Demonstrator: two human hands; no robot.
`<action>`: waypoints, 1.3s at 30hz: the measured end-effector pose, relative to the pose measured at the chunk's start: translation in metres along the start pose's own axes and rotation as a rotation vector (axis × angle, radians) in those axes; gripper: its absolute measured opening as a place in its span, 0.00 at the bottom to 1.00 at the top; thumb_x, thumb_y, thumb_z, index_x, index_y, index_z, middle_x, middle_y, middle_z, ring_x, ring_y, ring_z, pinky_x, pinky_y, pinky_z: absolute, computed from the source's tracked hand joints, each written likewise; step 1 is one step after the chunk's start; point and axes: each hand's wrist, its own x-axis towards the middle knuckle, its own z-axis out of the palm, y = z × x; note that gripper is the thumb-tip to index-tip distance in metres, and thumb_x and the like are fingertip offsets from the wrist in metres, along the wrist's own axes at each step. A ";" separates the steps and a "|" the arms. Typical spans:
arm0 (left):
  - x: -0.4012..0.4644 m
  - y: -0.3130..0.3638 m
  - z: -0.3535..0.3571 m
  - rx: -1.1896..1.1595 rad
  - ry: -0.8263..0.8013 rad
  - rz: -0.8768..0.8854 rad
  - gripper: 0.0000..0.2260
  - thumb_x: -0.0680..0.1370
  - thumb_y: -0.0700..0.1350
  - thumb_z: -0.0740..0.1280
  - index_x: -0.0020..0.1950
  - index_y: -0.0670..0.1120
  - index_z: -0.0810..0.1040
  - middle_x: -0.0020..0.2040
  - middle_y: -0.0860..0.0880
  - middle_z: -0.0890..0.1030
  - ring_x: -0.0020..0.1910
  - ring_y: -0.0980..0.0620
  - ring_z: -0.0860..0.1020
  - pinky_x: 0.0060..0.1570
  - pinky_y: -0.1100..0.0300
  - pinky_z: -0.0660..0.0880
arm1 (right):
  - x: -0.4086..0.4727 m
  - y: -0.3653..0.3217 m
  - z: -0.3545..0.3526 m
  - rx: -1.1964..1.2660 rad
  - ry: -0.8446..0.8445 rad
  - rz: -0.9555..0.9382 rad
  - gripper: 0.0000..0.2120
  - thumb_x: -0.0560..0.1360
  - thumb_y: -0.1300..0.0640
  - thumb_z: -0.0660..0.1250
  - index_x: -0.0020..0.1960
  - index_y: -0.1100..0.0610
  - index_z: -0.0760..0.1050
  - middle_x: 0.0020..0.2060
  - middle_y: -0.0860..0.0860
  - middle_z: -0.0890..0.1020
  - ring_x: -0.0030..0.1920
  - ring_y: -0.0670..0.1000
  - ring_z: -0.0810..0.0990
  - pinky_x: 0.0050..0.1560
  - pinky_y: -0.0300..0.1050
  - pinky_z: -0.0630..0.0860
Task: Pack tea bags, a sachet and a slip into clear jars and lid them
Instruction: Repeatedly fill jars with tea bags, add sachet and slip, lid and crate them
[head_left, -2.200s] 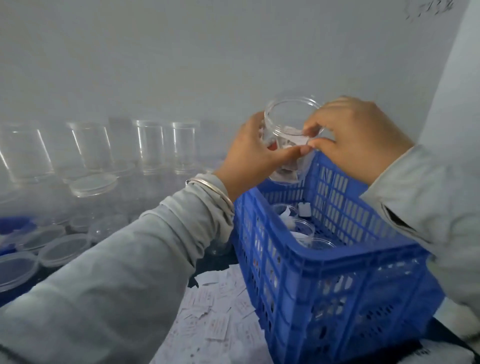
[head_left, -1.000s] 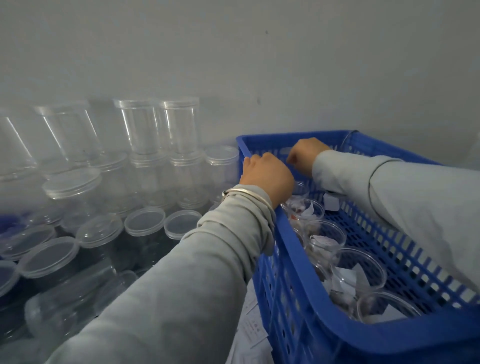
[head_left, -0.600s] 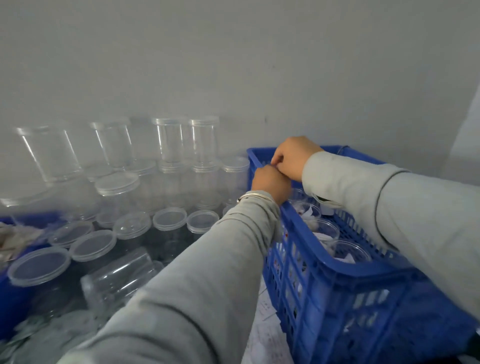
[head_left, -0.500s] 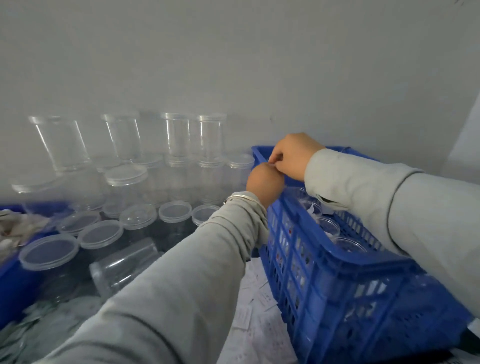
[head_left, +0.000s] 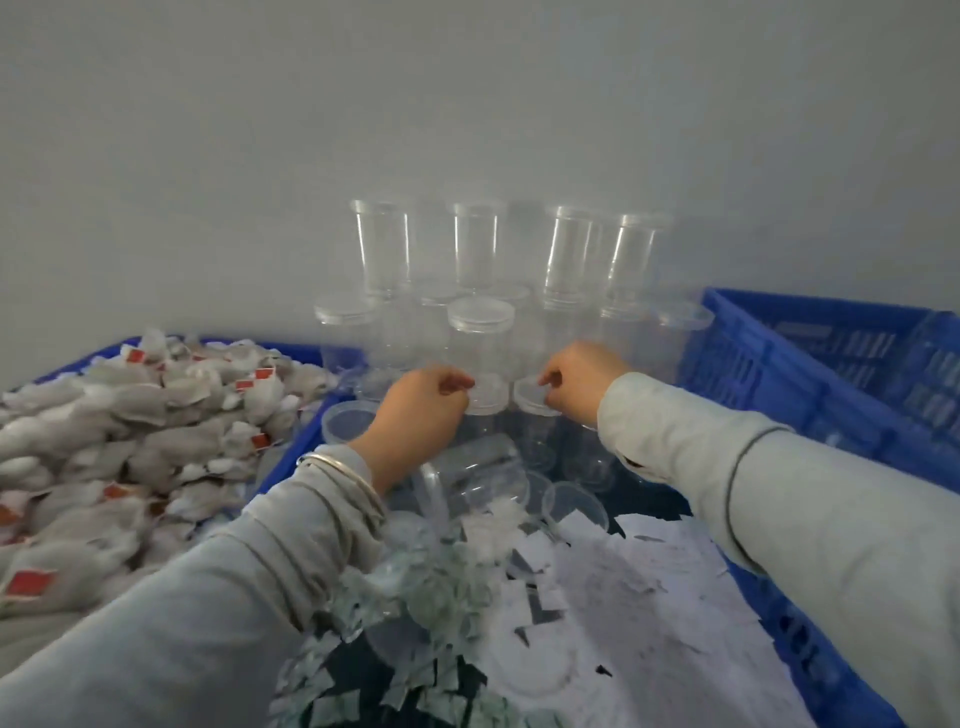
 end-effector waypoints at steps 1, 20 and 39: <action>-0.009 -0.020 -0.014 0.009 0.010 -0.034 0.11 0.76 0.39 0.62 0.53 0.49 0.80 0.45 0.55 0.79 0.40 0.61 0.75 0.36 0.77 0.67 | 0.004 -0.013 0.016 -0.009 -0.048 -0.024 0.13 0.76 0.59 0.65 0.60 0.55 0.78 0.59 0.54 0.80 0.58 0.56 0.77 0.60 0.44 0.70; -0.066 -0.112 -0.046 0.239 -0.250 0.224 0.44 0.71 0.46 0.73 0.76 0.64 0.47 0.77 0.55 0.49 0.70 0.56 0.61 0.54 0.76 0.59 | -0.009 -0.066 0.145 0.208 0.157 -0.173 0.45 0.59 0.39 0.75 0.71 0.48 0.61 0.66 0.46 0.68 0.69 0.50 0.65 0.74 0.62 0.49; -0.081 -0.094 -0.042 0.430 -0.331 0.408 0.43 0.59 0.49 0.79 0.64 0.64 0.55 0.58 0.54 0.71 0.52 0.54 0.73 0.51 0.59 0.76 | -0.083 -0.077 0.147 0.154 0.297 -0.255 0.43 0.63 0.37 0.72 0.72 0.50 0.61 0.66 0.44 0.72 0.68 0.45 0.67 0.73 0.47 0.44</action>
